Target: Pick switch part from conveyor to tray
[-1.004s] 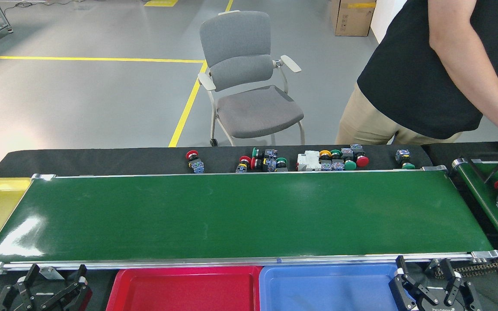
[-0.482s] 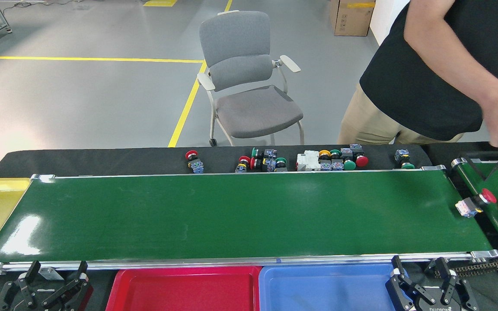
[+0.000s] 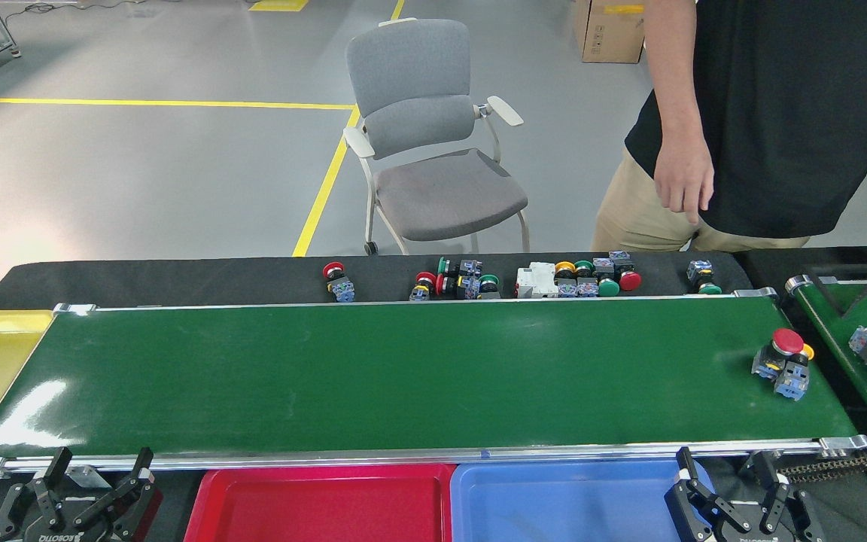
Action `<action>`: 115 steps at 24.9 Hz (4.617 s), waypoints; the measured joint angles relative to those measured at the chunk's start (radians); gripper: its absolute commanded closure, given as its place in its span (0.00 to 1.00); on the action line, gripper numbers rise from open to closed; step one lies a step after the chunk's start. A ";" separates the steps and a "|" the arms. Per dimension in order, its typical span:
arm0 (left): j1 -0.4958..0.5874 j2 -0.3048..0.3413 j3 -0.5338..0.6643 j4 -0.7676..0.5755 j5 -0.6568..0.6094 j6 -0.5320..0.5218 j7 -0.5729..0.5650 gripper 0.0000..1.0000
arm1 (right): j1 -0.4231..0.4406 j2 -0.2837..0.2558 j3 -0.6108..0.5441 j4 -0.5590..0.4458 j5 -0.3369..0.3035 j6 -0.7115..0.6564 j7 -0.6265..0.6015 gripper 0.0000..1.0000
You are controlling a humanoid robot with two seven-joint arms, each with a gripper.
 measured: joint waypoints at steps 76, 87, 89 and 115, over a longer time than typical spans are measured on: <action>-0.085 0.043 -0.063 0.031 0.003 -0.079 0.005 0.00 | -0.364 0.182 0.670 0.196 0.158 -0.116 0.276 0.00; -0.082 0.043 -0.056 0.031 0.003 -0.093 0.003 0.00 | -0.353 0.189 0.322 0.037 0.165 0.230 0.190 0.00; -0.076 0.043 -0.053 0.031 0.003 -0.092 0.003 0.00 | -0.281 0.125 0.303 0.012 0.165 0.290 0.180 0.00; -0.033 0.039 0.019 0.029 0.003 -0.082 0.002 0.00 | -0.284 0.206 0.209 0.196 0.187 0.187 0.140 0.01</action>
